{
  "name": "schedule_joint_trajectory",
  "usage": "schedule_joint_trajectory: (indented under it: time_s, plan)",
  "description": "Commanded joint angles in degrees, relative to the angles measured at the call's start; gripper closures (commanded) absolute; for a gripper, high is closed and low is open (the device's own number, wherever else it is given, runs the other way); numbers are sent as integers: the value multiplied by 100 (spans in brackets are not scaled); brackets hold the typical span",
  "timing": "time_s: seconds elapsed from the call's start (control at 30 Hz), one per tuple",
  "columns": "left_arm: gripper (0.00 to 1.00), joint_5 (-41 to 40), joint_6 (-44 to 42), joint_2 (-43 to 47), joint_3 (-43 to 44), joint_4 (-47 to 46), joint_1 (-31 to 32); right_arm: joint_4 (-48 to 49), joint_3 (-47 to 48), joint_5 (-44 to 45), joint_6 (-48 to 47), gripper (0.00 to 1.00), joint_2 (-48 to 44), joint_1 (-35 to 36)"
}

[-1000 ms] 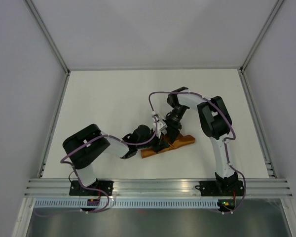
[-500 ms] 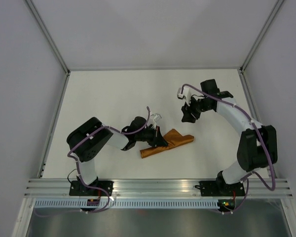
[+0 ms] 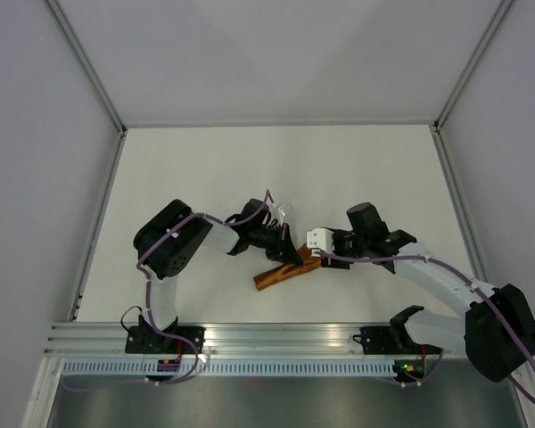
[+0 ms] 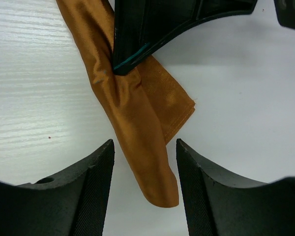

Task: Fold the napkin, place the utensils inside, and roll it up
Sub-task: Roll the napkin at the center of the board.

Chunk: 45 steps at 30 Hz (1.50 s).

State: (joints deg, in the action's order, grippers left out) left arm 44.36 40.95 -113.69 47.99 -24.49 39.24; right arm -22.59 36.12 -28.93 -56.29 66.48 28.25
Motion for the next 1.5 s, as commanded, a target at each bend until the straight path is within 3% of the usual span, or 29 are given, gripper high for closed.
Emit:
schedule_joint_trajectory:
  time_s: [0.0, 0.23, 0.77, 0.83, 0.93, 0.97, 1.03, 1.13, 1.17, 1.27, 1.37, 1.47]
  plan:
    - [98, -235, -52, -443, -193, 1447, 31, 659, -236, 290, -224, 40, -118, 355]
    - [98, -226, -122, -531, -167, 1552, 4, 1002, -544, 599, -488, 39, 5, 787]
    - [98, -217, -351, -602, 62, 1895, -22, 563, -387, 801, -734, 41, 708, 1314]
    - [98, -165, -394, -584, 70, 1913, -40, 519, -272, 836, -752, 45, 936, 1306]
    - [98, -173, -464, -523, 62, 1939, -31, 414, -141, 845, -752, 61, 1244, 1306]
    - [98, -191, -491, -479, 44, 1939, -31, 291, -88, 845, -743, 71, 1323, 1306]
    - [98, -269, -526, -296, -17, 1852, -40, 37, 114, 688, -725, 78, 1534, 1245]
    - [88, -427, -387, 178, -332, 1344, -101, -507, 553, 319, -813, 85, 1833, 903]
    - [77, -480, -334, 381, -447, 1159, -119, -692, 702, 170, -926, 86, 1929, 788]
    - [60, -1016, -263, 1145, -790, 825, -154, -1772, 1536, -323, -1207, 87, 2623, 296]
    - [52, -1771, -192, 1943, -1229, 456, -163, -2915, 2547, -596, -1612, 88, 3589, -56]
    - [49, -2667, -175, 2909, -1818, -18, -163, -4040, 3889, -763, -1929, 88, 4896, -249]
